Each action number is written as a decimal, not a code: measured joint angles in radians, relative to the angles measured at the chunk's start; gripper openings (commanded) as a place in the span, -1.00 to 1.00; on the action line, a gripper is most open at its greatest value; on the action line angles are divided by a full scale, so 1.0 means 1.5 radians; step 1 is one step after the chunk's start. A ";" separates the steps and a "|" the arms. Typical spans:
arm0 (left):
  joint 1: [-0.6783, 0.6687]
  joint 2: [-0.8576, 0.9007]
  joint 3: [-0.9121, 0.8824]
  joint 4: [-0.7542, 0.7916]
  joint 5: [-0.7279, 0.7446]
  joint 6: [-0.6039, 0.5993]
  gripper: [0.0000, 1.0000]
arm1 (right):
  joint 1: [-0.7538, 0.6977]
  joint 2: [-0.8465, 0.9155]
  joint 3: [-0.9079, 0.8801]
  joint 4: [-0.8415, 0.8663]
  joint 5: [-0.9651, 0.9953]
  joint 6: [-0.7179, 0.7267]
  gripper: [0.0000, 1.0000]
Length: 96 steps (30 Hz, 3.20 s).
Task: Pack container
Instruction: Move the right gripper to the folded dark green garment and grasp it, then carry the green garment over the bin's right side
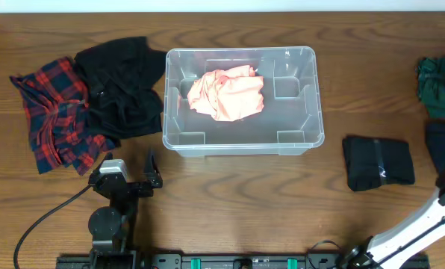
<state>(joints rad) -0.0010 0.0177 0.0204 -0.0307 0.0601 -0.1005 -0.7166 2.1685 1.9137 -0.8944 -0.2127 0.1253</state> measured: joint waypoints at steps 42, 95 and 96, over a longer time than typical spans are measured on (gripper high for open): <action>0.000 0.000 0.000 0.000 0.000 0.000 0.96 | -0.061 0.187 0.004 0.241 -0.229 -0.113 -0.98; 0.000 0.000 0.000 0.000 0.000 0.000 0.96 | 0.551 -0.157 -0.003 -0.183 -0.254 -0.704 -0.98; 0.000 0.000 0.000 0.000 0.000 0.000 0.96 | 0.551 -0.149 -0.003 -0.181 -0.249 -0.711 -0.98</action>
<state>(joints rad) -0.0010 0.0177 0.0204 -0.0307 0.0601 -0.1005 0.1093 1.9446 1.9099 -1.1660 -0.5858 -0.9413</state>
